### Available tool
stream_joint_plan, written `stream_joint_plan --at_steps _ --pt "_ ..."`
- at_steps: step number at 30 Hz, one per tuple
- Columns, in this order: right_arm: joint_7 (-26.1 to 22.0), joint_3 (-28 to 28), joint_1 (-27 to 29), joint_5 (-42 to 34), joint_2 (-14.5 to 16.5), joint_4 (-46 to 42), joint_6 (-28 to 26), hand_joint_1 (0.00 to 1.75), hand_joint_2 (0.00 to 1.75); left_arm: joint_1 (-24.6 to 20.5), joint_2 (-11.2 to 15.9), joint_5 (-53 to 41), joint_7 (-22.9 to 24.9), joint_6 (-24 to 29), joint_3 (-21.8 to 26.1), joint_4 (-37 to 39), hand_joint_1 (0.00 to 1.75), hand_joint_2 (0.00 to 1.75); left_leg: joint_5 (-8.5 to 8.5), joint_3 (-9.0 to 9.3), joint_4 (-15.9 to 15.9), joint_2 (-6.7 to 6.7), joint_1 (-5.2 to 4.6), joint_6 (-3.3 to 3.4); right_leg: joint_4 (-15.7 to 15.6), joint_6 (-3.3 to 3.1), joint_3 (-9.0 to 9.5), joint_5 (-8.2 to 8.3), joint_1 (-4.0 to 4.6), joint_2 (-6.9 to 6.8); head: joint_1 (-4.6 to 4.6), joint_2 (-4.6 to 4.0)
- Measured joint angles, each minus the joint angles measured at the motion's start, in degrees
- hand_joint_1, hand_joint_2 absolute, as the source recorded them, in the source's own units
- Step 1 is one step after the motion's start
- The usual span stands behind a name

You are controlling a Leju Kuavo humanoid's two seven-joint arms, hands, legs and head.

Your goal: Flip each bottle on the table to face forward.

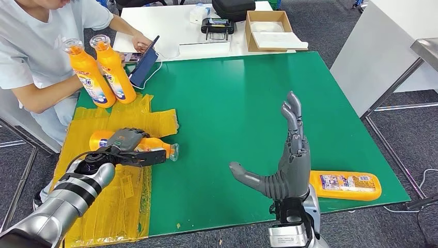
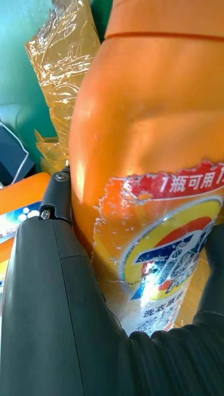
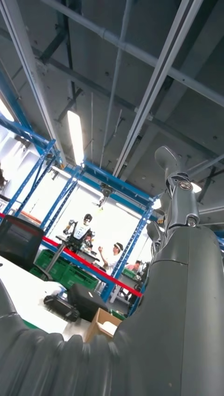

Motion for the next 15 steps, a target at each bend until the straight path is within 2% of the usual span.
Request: stream_joint_plan --at_steps 4,8,11,15 --pt "0.0 0.0 -0.1 0.0 0.0 0.2 0.0 0.00 1.75 -0.3 -0.2 0.0 0.0 0.0 0.0 0.8 0.42 1.75 0.01 0.03 0.0 -0.01 0.00 -0.01 0.0 0.00 0.03 0.00 0.00 0.00 0.00 0.00" --pt "0.0 0.0 -0.2 0.0 0.0 0.4 0.0 0.00 1.75 -0.5 -0.3 0.1 0.0 0.1 0.0 1.3 0.01 1.75 0.04 0.06 0.0 -0.01 0.00 -0.02 0.0 0.00 0.06 0.01 0.00 0.00 0.00 0.00" --pt "0.1 0.0 -0.3 0.0 0.0 0.5 0.2 0.00 1.75 -0.5 -0.5 1.0 0.4 1.5 0.2 1.5 0.00 1.75 0.05 0.06 0.0 0.00 0.00 -0.02 0.0 0.00 0.06 0.01 0.00 0.00 -0.01 0.00" --pt "0.8 0.0 -0.2 1.2 0.0 0.6 0.6 0.00 1.75 0.8 -1.8 3.5 2.9 7.7 2.2 0.9 0.00 1.75 0.05 0.05 0.0 0.00 0.00 -0.02 0.0 0.01 0.05 0.01 0.00 0.00 0.00 0.00"
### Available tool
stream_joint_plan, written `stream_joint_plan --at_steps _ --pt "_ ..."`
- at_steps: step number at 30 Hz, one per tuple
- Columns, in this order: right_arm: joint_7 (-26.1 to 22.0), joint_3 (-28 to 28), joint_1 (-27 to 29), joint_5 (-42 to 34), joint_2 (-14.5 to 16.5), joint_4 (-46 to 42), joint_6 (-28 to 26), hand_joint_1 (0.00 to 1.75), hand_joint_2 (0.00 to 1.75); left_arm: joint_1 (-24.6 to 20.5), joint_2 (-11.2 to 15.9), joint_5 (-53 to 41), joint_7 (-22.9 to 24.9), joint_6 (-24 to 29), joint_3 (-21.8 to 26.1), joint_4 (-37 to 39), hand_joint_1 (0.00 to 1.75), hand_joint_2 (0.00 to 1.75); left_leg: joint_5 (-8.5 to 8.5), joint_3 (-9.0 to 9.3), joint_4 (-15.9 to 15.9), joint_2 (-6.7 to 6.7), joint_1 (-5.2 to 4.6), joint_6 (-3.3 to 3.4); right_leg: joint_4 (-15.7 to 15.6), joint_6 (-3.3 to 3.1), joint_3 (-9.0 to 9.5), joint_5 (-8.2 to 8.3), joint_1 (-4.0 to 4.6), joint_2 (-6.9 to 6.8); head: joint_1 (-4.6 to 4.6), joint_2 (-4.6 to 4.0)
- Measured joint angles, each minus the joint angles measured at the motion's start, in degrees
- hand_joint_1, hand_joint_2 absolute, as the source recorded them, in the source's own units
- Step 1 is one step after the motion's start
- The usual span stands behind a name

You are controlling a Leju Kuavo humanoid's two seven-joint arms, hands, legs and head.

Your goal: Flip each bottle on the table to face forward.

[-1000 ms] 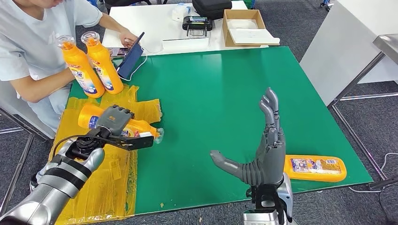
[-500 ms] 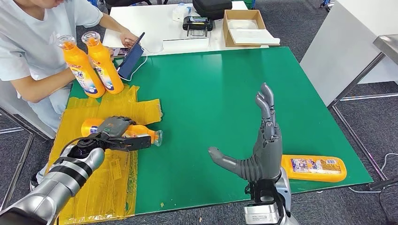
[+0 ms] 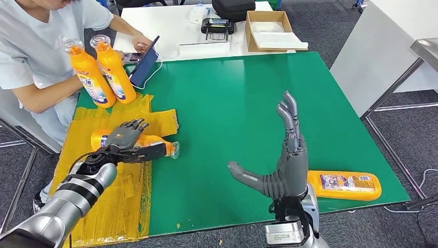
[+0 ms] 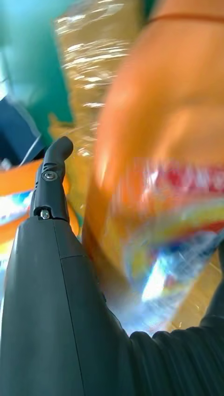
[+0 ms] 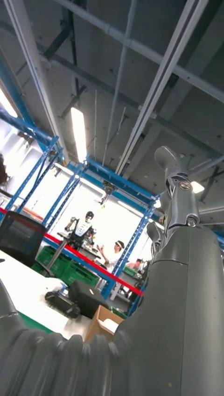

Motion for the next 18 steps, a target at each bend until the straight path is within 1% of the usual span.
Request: stream_joint_plan --at_steps 3,8,13,15,18 --pt "0.5 0.0 0.1 1.5 0.0 0.1 0.1 0.00 1.75 2.2 -1.2 1.7 1.0 4.8 3.1 -2.9 0.00 1.75 -0.01 -0.02 0.0 0.00 0.00 0.00 0.0 0.00 -0.01 -0.01 0.00 0.00 0.00 0.00" --pt "1.7 0.0 0.9 4.5 -0.3 0.7 0.4 0.00 1.75 7.5 -3.1 4.8 0.0 11.4 9.6 -11.2 0.00 1.75 -0.05 -0.05 0.0 0.01 -0.01 -0.01 0.0 -0.01 -0.06 -0.02 0.00 0.01 0.00 0.00" --pt "2.8 0.0 1.8 7.0 -0.6 1.4 0.3 0.00 1.75 13.2 -5.3 8.3 -3.3 19.0 16.0 -19.9 0.00 1.75 -0.07 -0.06 0.0 0.01 0.00 -0.03 0.0 -0.02 -0.08 -0.04 0.00 0.01 -0.01 0.00" --pt "3.3 0.0 2.1 8.0 -0.8 1.7 0.1 0.00 1.75 15.1 -6.1 9.7 -5.2 20.7 18.2 -22.9 0.00 1.75 -0.07 -0.06 0.0 0.01 0.00 -0.03 0.0 -0.03 -0.09 -0.04 0.01 0.01 -0.01 0.00" --pt "5.3 0.0 2.8 11.3 -1.2 2.1 0.1 0.00 1.75 17.8 -7.0 12.0 -7.5 20.3 20.5 -26.8 0.00 1.75 -0.07 -0.06 0.0 0.01 0.01 -0.03 0.0 -0.03 -0.09 -0.05 0.01 0.01 -0.01 0.00"
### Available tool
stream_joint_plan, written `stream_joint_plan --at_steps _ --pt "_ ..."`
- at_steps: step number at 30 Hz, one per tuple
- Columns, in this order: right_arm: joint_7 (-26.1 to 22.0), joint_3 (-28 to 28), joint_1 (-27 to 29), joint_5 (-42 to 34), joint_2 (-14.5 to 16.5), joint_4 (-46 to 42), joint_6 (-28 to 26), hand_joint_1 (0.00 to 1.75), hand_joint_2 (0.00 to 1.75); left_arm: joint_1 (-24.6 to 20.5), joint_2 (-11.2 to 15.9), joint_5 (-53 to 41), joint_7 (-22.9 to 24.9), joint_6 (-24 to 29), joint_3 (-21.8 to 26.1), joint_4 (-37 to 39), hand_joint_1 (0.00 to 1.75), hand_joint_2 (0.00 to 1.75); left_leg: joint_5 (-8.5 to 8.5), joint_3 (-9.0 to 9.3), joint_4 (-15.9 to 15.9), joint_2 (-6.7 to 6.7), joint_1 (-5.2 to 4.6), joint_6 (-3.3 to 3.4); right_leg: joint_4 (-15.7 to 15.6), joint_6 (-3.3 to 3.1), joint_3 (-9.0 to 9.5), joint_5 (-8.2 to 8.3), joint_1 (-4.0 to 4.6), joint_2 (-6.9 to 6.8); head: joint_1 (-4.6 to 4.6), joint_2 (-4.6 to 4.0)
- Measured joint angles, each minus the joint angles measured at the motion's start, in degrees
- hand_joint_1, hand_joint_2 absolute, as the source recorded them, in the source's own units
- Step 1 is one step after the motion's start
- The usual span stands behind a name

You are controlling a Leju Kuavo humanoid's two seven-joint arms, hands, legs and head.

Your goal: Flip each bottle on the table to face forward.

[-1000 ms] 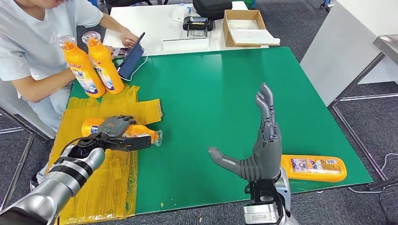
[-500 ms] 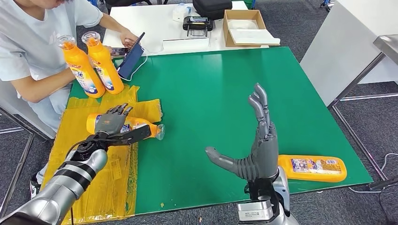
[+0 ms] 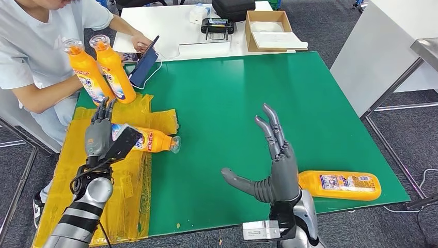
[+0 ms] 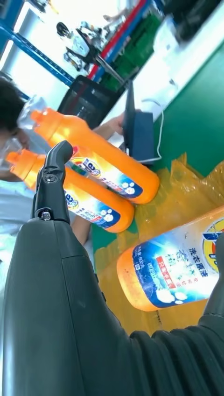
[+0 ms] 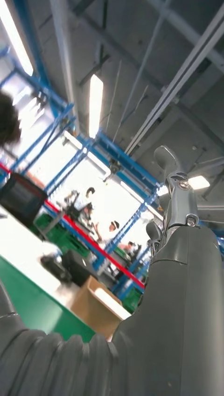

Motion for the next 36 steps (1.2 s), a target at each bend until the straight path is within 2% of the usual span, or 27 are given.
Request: stream_joint_plan --at_steps 5,11,14,18,24,27,30,36 --pt "2.3 0.0 1.2 3.4 -1.1 0.5 0.3 0.00 1.75 3.5 -1.0 1.6 -1.3 -0.8 1.9 -5.1 0.00 1.75 0.00 -0.01 0.0 -0.01 -0.01 0.00 0.0 0.00 0.00 0.00 -0.01 0.00 0.02 0.00" --pt "4.1 0.0 1.6 5.9 -1.9 0.8 1.7 0.00 1.75 5.2 -1.4 3.7 -2.7 -2.2 2.9 -8.1 0.00 1.75 0.00 -0.01 0.0 -0.01 -0.01 0.00 0.0 0.01 0.01 0.00 -0.01 0.00 0.00 0.00" --pt "8.3 -0.2 3.0 12.4 -3.7 1.1 4.7 0.00 1.75 7.5 -1.9 10.9 -5.9 -7.1 3.1 -10.9 0.00 1.75 -0.01 -0.01 0.0 -0.03 -0.01 0.00 0.0 0.01 0.01 -0.01 -0.01 -0.01 0.00 0.00" --pt "14.1 -1.9 7.3 20.3 -8.0 1.9 6.8 0.00 1.75 12.3 -2.8 20.2 -9.1 -14.3 3.1 -15.7 0.00 1.75 -0.13 -0.05 0.0 -0.06 -0.04 0.07 0.0 0.08 0.01 -0.08 -0.03 -0.01 0.01 0.00" --pt "22.3 -6.9 14.5 23.1 -14.5 3.2 7.4 0.00 1.75 17.8 -3.7 23.6 -10.1 -18.8 2.3 -19.5 0.00 1.75 -0.29 -0.04 0.0 -0.08 -0.13 0.15 -0.1 0.21 0.01 -0.19 -0.12 -0.01 0.01 0.00" --pt "24.5 -10.2 17.1 22.5 -16.8 4.1 8.3 0.00 1.75 19.0 -4.0 23.8 -10.2 -19.7 1.4 -20.3 0.00 1.75 -0.31 -0.03 0.0 -0.07 -0.14 0.16 -0.1 0.22 0.02 -0.20 -0.12 -0.01 -0.01 0.00" --pt "24.2 -14.5 18.7 21.9 -18.0 6.0 9.5 0.00 1.75 19.4 -4.2 24.3 -10.1 -20.4 0.8 -20.6 0.00 1.75 -0.31 0.00 0.0 -0.06 -0.14 0.17 -0.1 0.23 0.03 -0.19 -0.12 -0.01 -0.02 0.00" --pt "21.9 -24.0 19.2 23.8 -17.7 10.6 11.2 0.00 1.75 19.6 -4.3 25.1 -9.5 -22.0 0.5 -20.5 0.00 1.75 -0.30 0.04 0.0 -0.05 -0.14 0.18 -0.1 0.24 0.06 -0.18 -0.12 0.00 -0.03 0.00"
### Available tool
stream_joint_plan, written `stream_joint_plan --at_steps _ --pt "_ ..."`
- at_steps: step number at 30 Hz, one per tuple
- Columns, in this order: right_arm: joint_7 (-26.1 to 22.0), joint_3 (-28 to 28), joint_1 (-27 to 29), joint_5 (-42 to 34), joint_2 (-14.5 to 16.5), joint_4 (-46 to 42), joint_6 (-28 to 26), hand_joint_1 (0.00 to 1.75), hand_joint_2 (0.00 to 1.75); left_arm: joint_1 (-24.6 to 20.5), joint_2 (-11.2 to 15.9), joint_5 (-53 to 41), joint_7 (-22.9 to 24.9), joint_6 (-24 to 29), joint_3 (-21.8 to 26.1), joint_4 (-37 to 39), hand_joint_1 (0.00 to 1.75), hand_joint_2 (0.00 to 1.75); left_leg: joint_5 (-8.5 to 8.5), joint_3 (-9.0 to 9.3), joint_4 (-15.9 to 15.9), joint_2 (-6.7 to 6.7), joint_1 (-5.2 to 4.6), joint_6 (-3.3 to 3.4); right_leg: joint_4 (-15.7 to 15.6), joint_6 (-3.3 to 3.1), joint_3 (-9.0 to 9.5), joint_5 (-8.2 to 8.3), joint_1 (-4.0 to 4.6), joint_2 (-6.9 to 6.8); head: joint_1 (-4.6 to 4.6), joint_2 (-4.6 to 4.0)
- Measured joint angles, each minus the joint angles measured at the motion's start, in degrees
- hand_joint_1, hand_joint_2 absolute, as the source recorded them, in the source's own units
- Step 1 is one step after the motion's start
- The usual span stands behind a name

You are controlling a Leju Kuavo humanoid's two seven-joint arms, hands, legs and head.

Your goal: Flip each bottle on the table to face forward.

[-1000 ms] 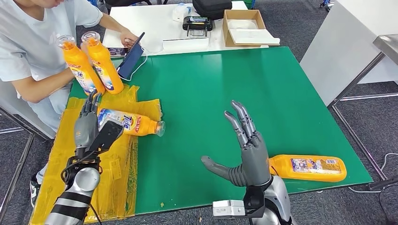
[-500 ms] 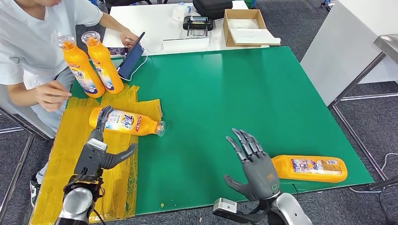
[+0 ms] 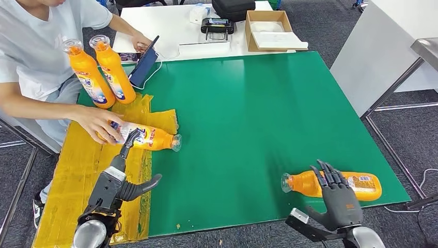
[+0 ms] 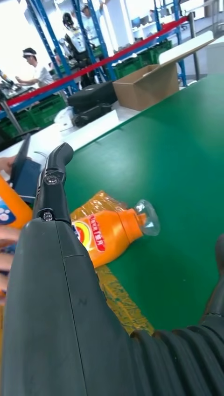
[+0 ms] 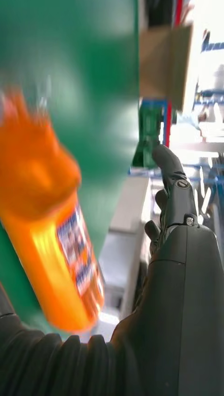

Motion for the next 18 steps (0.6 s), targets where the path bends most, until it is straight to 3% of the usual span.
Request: stream_joint_plan --at_steps 4,10,18 --pt "-0.7 -4.5 0.0 1.1 0.6 2.2 0.1 0.00 1.75 0.0 0.0 0.6 0.4 -0.8 0.0 0.1 0.00 1.75 0.00 0.00 0.0 0.01 0.00 0.00 0.0 0.00 0.00 0.00 0.00 0.00 0.01 0.00" --pt "-0.8 -7.0 0.0 1.4 1.4 3.6 0.2 0.00 1.75 0.0 0.0 1.1 0.6 -1.2 0.0 0.1 0.00 1.75 -0.01 0.00 0.0 0.01 0.00 0.00 0.0 0.00 0.00 -0.01 0.00 0.00 0.01 0.00" --pt "-1.2 -10.3 -2.3 4.4 1.5 6.8 0.0 0.00 1.75 -0.1 0.0 11.2 0.9 -8.0 0.1 1.3 0.00 1.75 0.01 0.00 0.0 0.00 -0.03 0.02 0.0 0.01 0.02 0.00 -0.03 0.00 0.01 0.00"
